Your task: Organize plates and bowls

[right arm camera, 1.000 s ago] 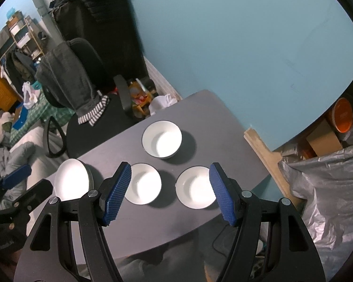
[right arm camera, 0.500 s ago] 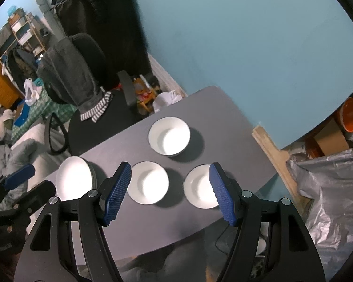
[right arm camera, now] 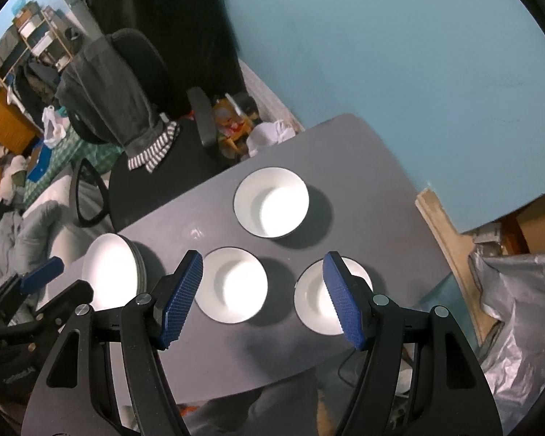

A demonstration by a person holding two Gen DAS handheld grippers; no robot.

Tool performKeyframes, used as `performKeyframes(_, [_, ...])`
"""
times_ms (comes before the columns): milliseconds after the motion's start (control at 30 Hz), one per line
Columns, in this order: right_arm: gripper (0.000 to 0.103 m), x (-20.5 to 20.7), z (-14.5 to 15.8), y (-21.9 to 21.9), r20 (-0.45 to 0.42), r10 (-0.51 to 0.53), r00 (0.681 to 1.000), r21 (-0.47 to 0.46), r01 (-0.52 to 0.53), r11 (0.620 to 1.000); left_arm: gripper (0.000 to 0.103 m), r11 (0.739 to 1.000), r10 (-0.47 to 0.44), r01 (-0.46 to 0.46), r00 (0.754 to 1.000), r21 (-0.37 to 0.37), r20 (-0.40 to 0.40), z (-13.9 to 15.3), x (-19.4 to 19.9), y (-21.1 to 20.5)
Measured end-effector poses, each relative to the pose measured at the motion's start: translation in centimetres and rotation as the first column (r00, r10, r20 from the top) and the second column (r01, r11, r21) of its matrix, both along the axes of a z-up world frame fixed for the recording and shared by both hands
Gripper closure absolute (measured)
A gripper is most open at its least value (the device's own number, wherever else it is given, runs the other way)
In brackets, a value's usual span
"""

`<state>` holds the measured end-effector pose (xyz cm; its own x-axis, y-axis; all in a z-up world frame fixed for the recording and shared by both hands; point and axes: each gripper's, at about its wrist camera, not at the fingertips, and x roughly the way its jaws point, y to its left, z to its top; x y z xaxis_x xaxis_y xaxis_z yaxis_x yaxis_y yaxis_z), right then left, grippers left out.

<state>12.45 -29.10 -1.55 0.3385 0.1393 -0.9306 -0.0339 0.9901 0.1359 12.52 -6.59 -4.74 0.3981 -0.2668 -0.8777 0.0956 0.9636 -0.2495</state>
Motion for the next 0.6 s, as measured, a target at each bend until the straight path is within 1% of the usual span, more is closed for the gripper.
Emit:
performKeyframes(100, [0.035, 1.0, -1.8, -0.1, -0.031, 0.019, 0.999, 0.01, -0.019, 1.0, 0.023, 1.0, 0.018, -0.018, 0.999, 0.006, -0.035, -1.6, 0.6, -0.1])
performKeyframes(167, [0.035, 1.5, -3.1, -0.1, -0.052, 0.037, 0.998, 0.014, -0.036, 0.999, 0.023, 1.0, 0.025, -0.025, 0.999, -0.003, -0.045, -2.5, 0.8, -0.2])
performKeyframes(300, [0.035, 2.1, -5.2, -0.2, -0.085, 0.071, 0.994, 0.028, -0.069, 0.997, 0.023, 0.999, 0.04, -0.039, 0.996, 0.011, -0.084, -4.7, 1.5, -0.6])
performKeyframes(333, [0.035, 2.3, -5.7, 0.0, -0.093, 0.082, 0.992, 0.036, -0.079, 0.996, 0.023, 0.999, 0.049, -0.047, 0.994, 0.021, -0.1, -5.5, 1.6, -0.6])
performKeyframes(400, [0.035, 2.8, -6.9, 0.1, -0.112, 0.104, 0.988, 0.054, -0.099, 0.994, 0.023, 0.999, 0.053, -0.051, 0.991, 0.018, -0.127, -6.7, 1.8, -0.7])
performKeyframes(600, [0.035, 3.6, -10.3, 0.1, -0.175, 0.152, 0.973, 0.056, -0.144, 0.988, 0.023, 0.997, 0.079, -0.075, 0.98, 0.03, -0.182, -10.0, 2.2, -1.2])
